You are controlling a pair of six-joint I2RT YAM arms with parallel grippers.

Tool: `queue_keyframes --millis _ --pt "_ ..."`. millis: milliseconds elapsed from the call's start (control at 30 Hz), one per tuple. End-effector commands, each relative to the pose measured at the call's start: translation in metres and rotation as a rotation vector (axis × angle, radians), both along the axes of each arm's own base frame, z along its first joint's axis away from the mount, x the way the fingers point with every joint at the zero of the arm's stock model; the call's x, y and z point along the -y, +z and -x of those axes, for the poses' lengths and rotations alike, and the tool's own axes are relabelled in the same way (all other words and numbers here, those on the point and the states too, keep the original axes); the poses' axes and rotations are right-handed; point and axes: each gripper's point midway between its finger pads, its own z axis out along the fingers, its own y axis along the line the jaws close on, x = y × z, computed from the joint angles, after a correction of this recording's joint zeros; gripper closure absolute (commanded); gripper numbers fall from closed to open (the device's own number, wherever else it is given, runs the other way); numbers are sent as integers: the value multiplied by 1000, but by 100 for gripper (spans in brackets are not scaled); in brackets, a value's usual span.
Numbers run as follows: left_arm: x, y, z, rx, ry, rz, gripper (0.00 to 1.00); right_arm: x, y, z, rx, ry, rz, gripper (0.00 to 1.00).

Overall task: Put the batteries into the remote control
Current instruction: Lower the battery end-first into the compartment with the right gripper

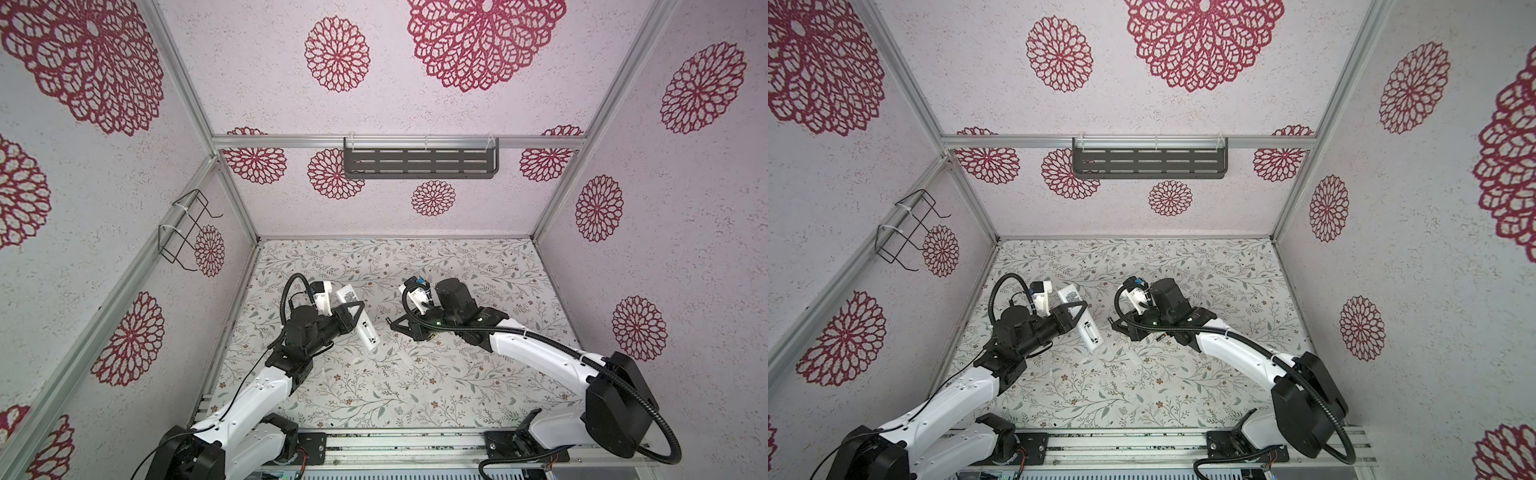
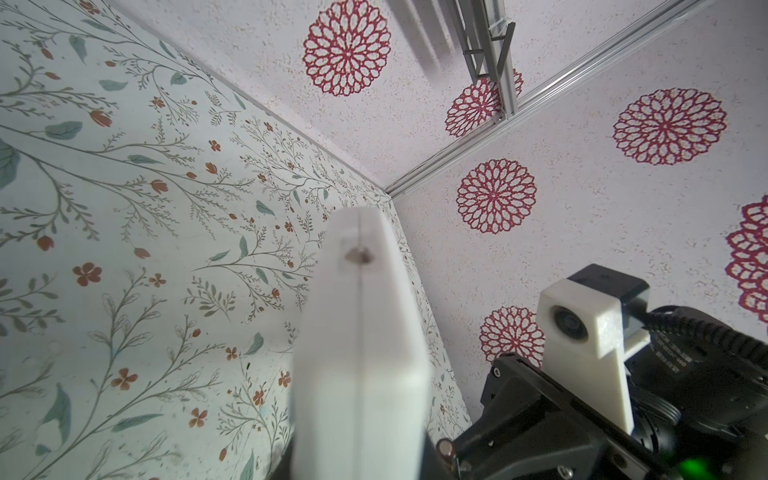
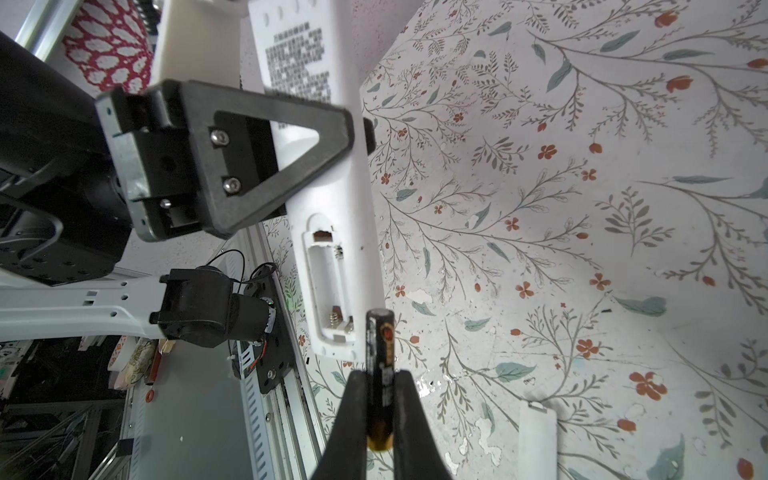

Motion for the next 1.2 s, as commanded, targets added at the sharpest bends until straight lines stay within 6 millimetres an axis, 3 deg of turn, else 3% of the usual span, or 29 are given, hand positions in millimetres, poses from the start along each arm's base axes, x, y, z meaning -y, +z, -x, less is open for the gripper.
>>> queue_keyframes --millis 0,267,567,1167 --pt "-2 7 -6 28 19 67 99 -5 6 2 27 14 23 100" --pt "-1 -10 -12 -31 38 101 99 -9 -14 6 23 36 133 100" --pt "-1 -42 -17 -161 67 96 99 -15 -28 6 7 50 185 100" --pt "7 -66 -18 -213 62 160 99 -28 -54 8 -45 71 226 100"
